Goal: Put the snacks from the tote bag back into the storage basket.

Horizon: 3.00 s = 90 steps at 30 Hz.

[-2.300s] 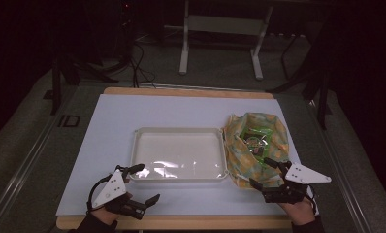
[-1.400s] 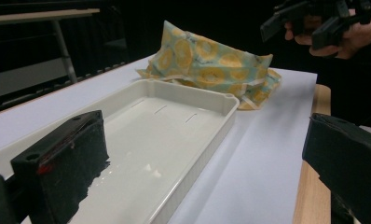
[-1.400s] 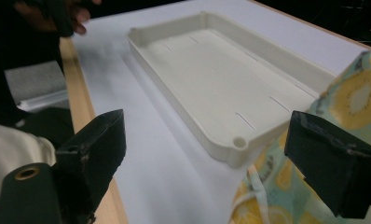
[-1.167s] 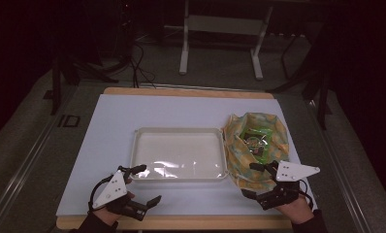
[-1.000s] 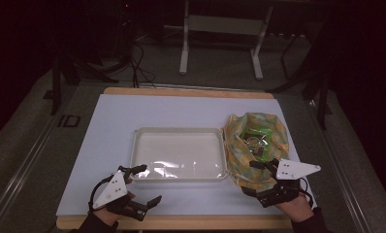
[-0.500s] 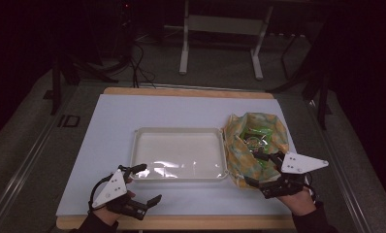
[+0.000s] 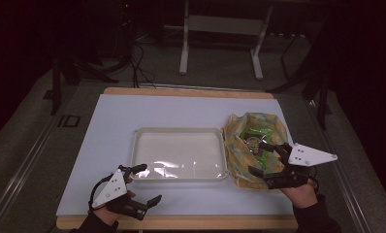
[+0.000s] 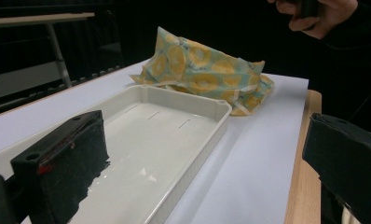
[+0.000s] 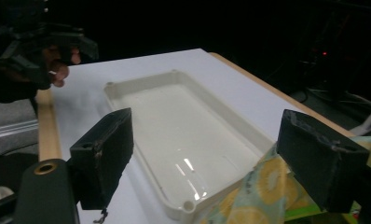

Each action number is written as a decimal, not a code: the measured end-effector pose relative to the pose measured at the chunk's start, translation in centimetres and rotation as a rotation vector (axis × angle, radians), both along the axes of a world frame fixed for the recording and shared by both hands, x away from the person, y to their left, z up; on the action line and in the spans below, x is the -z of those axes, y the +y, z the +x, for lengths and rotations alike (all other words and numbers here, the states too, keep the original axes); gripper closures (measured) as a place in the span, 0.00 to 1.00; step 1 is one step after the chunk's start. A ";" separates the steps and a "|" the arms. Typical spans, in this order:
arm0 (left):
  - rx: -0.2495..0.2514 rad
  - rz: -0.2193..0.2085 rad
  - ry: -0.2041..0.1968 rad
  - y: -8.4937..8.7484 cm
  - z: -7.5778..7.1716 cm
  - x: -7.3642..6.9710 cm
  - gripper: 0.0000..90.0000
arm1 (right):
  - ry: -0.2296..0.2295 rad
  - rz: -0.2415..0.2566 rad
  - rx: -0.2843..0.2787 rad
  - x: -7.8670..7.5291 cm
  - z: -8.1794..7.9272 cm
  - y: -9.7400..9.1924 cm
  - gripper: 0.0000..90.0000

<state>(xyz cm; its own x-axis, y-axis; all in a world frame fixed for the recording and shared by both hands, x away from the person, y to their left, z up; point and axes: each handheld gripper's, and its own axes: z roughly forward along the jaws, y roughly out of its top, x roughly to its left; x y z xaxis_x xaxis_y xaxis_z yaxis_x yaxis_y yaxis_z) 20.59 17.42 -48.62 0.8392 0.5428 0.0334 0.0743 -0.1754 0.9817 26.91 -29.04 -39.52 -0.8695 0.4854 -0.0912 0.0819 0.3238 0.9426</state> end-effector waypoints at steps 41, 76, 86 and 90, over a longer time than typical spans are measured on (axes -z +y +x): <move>0.008 0.003 -0.002 0.0 0.0 0.0 0.00 | 0.093 0.002 0.374 2.9 7.3 -4.2 0.27; 0.013 0.011 0.000 -0.1 0.0 0.1 0.00 | 0.311 -0.109 0.555 9.3 10.9 -6.3 0.54; 0.014 0.011 0.004 -0.2 0.1 0.1 0.00 | 0.366 -0.106 0.564 10.4 11.4 -6.5 0.55; 0.015 0.011 0.003 -0.2 0.1 0.1 0.00 | 0.394 -0.112 0.567 10.9 11.6 -6.4 0.55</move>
<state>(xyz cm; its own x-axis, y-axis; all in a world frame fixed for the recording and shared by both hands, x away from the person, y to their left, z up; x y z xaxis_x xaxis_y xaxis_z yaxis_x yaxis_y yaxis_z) 20.64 17.26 -48.72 0.8471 0.5301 0.0370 0.0744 -0.1873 0.9795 38.48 -35.40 -50.45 -0.4637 0.8800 0.1028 0.5958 0.2238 0.7713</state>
